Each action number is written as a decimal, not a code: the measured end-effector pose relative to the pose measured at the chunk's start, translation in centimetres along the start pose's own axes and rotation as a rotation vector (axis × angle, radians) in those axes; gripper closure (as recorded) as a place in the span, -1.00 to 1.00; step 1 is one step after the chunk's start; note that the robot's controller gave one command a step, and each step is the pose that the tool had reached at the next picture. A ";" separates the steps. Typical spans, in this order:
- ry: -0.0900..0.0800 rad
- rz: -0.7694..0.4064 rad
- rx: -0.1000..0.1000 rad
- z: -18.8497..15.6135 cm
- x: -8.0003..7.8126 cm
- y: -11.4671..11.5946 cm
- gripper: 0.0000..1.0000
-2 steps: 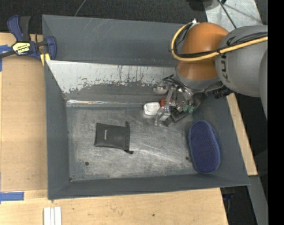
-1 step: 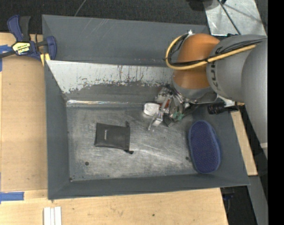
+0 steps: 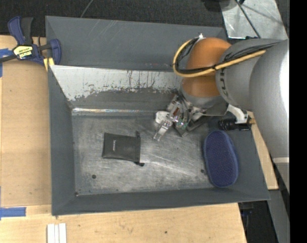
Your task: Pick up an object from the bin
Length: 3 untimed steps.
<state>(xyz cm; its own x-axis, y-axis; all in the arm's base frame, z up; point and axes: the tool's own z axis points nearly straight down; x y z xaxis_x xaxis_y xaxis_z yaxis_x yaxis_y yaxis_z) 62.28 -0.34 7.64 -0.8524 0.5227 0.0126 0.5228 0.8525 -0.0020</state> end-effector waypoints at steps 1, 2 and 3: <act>-0.032 0.004 -0.009 -0.2 -0.7 -0.1 1.00; -0.018 0.003 -0.004 -1.2 -0.9 -0.1 1.00; -0.018 0.000 -0.004 -1.4 -1.0 0.0 1.00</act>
Offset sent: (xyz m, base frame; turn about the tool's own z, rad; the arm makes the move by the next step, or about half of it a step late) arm 0.0000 0.0000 0.0000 0.0000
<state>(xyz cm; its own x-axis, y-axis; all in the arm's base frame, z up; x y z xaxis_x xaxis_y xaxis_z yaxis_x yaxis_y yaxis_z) 63.11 -0.87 9.06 -0.8524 0.5229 -0.0052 0.5229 0.8524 0.0018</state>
